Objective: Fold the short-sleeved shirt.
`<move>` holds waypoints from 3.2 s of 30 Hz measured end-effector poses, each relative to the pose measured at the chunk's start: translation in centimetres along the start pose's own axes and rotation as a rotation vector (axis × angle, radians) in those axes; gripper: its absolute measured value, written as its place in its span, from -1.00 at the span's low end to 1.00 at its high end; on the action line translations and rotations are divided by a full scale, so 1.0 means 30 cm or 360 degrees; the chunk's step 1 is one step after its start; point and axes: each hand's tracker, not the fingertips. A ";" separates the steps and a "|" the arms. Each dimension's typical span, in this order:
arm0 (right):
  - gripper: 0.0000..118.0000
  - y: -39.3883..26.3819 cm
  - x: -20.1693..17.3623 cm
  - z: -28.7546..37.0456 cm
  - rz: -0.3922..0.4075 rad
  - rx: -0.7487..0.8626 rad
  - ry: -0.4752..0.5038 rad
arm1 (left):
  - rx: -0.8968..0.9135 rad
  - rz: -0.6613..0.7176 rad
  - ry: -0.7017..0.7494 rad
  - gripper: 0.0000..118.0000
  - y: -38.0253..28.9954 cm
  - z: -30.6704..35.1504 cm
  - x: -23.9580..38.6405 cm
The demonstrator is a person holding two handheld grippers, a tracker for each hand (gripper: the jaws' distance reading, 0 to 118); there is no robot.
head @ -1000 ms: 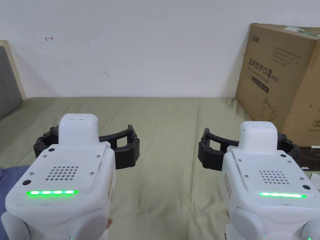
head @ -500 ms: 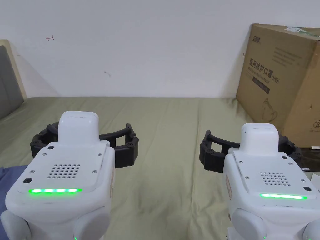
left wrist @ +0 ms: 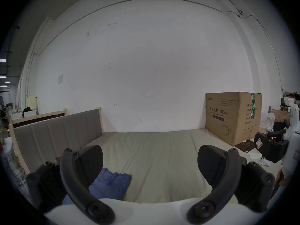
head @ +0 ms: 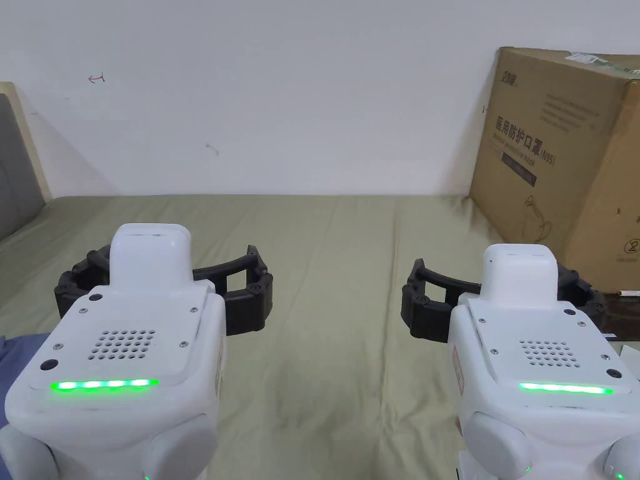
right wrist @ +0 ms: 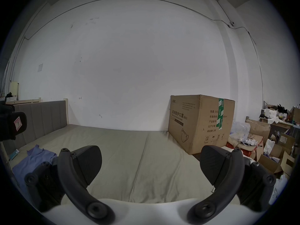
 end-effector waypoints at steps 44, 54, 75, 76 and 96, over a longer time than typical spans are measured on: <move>-1.00 0.007 -0.031 0.000 -0.0094 -0.0049 0.0066 | -0.0116 -0.0002 -0.0013 -1.00 -0.009 -0.037 -0.006; -1.00 0.047 -0.235 -0.039 -0.0101 -0.0072 0.0415 | -0.0109 0.0000 0.0293 -1.00 0.019 0.068 -0.195; -1.00 0.007 -0.790 0.074 -0.0059 -0.0283 0.1234 | -0.0389 0.0149 0.1070 -1.00 -0.069 0.397 -0.723; -1.00 -0.001 -0.792 0.066 -0.0055 -0.0300 0.1228 | -0.0448 0.0171 0.1030 -1.00 -0.089 0.368 -0.736; -1.00 -0.218 -0.864 -0.187 0.0071 -0.0643 0.1105 | -0.1479 0.0553 0.0675 0.78 -0.746 -0.330 -0.907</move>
